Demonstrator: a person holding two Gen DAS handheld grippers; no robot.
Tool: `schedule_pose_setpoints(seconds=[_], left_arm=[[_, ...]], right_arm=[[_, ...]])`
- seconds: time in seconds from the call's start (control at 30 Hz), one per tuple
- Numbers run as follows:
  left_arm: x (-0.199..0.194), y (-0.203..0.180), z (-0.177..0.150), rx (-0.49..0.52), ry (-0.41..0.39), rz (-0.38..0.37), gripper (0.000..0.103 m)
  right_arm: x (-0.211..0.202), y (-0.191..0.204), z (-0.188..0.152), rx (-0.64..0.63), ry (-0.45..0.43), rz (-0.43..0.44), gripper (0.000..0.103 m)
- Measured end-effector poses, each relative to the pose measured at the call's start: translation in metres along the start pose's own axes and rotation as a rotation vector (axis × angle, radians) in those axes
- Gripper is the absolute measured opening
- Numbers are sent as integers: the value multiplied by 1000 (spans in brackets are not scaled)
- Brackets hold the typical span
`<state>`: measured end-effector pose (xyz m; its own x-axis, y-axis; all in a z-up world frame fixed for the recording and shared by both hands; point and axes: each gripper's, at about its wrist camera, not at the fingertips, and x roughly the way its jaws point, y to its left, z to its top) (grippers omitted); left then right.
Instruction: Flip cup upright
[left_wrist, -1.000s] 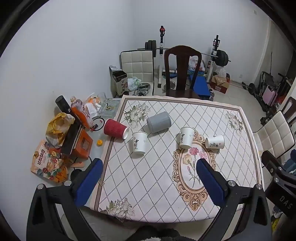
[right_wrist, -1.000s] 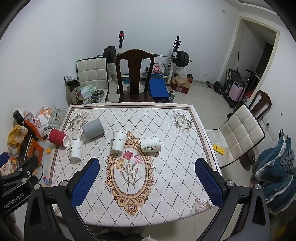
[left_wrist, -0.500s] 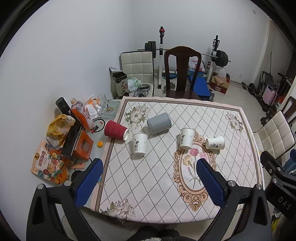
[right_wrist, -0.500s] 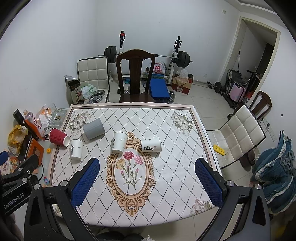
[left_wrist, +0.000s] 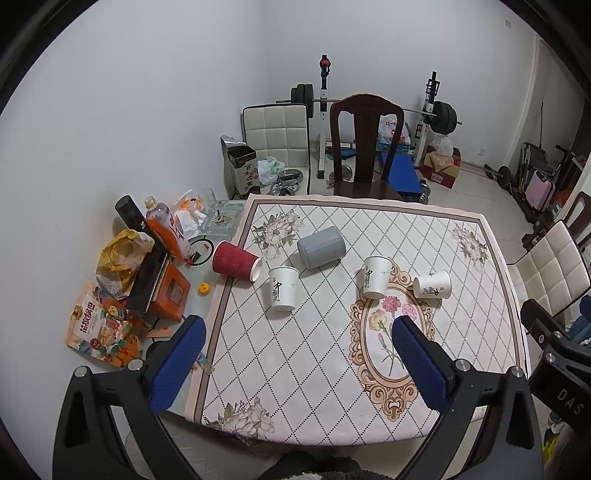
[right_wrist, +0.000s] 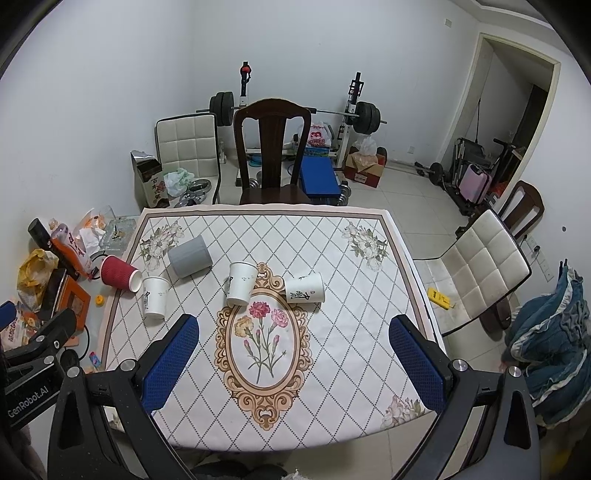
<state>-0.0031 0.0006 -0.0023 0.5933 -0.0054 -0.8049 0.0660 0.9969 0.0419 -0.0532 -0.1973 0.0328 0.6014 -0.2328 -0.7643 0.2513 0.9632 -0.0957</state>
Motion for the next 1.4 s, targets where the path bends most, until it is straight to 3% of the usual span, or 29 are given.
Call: schedule_pose_setpoints(seconds=[1.4], left_arm=[[-7, 5, 7, -5, -7, -1, 103]], right_arm=[[-10, 5, 15, 0, 3, 16, 103]])
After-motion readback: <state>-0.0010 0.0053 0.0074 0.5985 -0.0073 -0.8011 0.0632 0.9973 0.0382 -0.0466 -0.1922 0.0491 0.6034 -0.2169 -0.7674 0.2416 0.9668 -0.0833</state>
